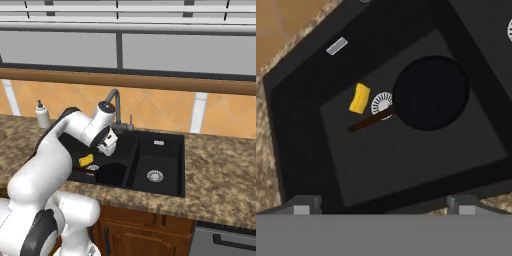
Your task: Pick the pan and sponge and place them into the sink. Then turn on the water.
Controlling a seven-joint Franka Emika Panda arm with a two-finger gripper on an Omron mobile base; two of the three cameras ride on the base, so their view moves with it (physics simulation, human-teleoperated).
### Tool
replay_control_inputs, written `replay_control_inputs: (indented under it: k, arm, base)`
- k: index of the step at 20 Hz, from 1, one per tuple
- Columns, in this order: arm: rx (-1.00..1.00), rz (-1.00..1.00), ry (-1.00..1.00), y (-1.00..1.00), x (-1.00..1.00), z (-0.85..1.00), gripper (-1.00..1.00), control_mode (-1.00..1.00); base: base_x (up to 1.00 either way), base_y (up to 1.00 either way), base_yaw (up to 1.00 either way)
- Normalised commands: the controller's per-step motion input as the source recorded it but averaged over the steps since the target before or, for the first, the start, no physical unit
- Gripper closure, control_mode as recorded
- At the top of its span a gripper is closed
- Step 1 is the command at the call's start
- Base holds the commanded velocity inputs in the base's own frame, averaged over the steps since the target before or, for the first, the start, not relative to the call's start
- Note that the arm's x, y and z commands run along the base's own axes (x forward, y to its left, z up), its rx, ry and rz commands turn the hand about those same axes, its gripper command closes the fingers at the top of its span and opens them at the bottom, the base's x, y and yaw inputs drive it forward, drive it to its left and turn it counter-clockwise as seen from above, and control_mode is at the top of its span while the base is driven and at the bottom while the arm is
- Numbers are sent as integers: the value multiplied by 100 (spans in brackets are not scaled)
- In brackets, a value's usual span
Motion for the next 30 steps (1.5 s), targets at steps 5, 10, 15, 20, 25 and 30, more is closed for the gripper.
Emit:
replay_control_inputs:
  k: [5,10,15,20,25,30]
  arm:
    - [18,1,-2,-93,-27,0,-100,-100]
    - [24,2,-1,-70,-2,0,-100,-100]
    - [5,2,0,-16,28,-1,-100,-100]
    - [5,1,0,-12,26,0,-100,-100]
    - [6,0,0,-15,93,-6,-100,-100]
    - [2,0,0,-3,99,-14,-100,-100]
  base:
    - [0,0,0]
    - [0,0,0]
    - [0,0,0]
    - [0,0,0]
    - [0,0,0]
    - [0,0,0]
